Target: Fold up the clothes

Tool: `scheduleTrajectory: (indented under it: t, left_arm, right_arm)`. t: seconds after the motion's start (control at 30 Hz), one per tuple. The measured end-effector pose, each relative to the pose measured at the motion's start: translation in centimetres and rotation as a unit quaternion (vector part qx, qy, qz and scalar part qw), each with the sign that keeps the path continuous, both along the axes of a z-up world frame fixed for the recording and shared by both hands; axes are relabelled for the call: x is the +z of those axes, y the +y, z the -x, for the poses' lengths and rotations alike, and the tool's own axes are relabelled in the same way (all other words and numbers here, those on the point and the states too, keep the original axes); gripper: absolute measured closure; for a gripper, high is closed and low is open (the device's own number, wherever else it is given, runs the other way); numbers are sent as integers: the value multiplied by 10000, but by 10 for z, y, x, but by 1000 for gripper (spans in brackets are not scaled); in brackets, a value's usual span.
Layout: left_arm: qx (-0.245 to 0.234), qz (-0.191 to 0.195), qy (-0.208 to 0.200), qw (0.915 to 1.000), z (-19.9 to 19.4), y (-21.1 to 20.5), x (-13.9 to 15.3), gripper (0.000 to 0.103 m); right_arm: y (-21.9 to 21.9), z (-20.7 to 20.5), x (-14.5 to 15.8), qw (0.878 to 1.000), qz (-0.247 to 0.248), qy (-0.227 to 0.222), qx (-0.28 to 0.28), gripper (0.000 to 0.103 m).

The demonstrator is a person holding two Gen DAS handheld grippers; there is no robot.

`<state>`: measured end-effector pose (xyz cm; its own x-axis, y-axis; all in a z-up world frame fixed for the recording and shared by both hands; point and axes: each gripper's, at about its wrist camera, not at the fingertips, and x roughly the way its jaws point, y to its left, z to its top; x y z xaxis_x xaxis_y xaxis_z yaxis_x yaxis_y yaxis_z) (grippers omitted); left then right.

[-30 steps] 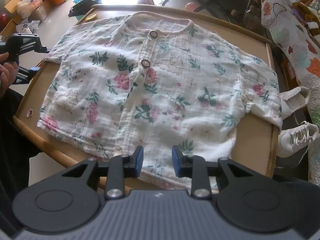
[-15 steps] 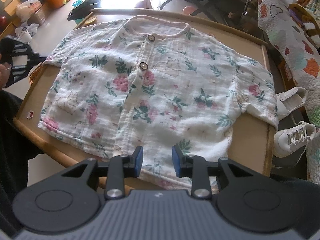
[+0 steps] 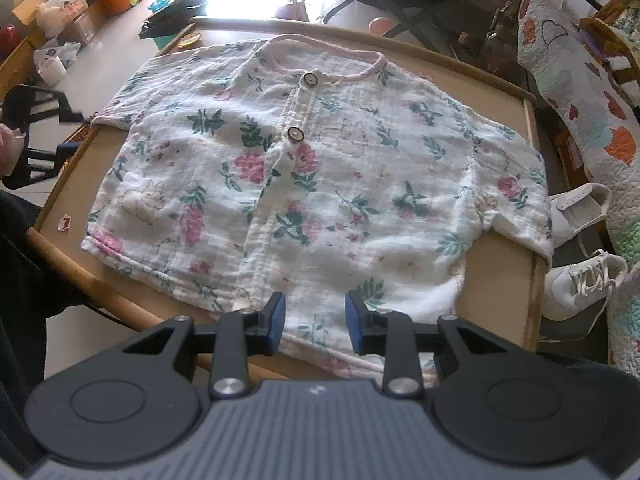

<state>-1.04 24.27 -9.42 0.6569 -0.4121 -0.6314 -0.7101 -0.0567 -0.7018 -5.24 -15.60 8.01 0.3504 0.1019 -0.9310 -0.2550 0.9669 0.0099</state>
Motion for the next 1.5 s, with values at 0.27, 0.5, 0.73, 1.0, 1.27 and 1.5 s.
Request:
scheduleTrajectory:
  t: [0.27,0.5,0.73,1.0,1.27,1.5]
  left_arm:
    - [262,340,-299,9986,-5,-8,-8,65]
    - [246,142,-370,9989,-8,-13,-4,94]
    - [51,-503,-631,9967,-10,-18,19,96]
    - [-480,-1542,-1438,9763,-13,-39,70,96]
    - [-1789,-2489,-2102,9284,-24,-103,116,96]
    - [-3095,-3368,-1949,8676,-30,-165,115,96]
  right_arm:
    - [3,-1,0,9999,121,13,61,71]
    - [4,-1,-2,9999,143,34,85,70]
    - [1,0,-3,9999,97,26,39,70]
    - [-9,0,-5,9999,-93,-28,-102,70]
    - [-18,0,-6,9992,-288,-58,-253,70]
    - [-24,-1,-7,9985,-401,-83,-352,70]
